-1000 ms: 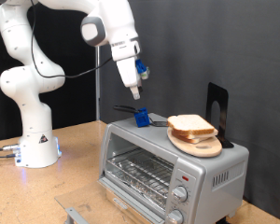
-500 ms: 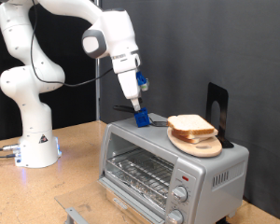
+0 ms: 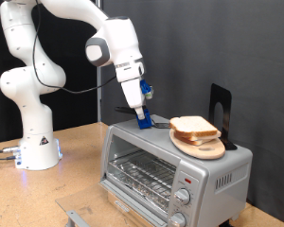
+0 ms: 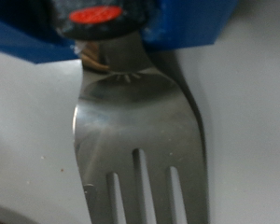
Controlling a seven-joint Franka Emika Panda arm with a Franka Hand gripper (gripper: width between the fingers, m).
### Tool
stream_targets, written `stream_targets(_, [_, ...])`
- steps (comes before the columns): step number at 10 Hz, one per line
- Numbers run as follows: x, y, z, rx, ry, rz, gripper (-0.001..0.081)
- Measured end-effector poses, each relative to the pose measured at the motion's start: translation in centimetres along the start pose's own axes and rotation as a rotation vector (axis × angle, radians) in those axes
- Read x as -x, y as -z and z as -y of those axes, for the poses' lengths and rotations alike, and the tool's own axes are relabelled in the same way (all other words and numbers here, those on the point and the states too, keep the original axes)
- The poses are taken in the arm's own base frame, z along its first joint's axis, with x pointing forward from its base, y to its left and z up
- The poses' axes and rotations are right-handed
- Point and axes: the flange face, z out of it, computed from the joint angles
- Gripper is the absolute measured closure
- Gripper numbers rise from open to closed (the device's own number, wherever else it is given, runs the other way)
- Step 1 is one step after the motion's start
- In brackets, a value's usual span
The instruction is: Make a piece of toast with the oven
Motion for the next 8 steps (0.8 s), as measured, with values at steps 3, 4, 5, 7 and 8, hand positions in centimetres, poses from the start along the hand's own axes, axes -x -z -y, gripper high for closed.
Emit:
stream_targets(3, [0.1,-0.6,0.0,-0.005,0.001,0.013,-0.0002])
stream_targets(4, [0.1,-0.8,0.0,-0.006,0.0,0.015,-0.0002])
stream_targets(5, [0.1,-1.0,0.0,-0.008,-0.003,0.019,-0.0002])
stream_targets(7, [0.1,-1.5,-0.1,-0.011,-0.006,0.027,-0.0002])
stream_targets(8, [0.1,-1.6,0.0,-0.014,-0.008,0.028,-0.0002])
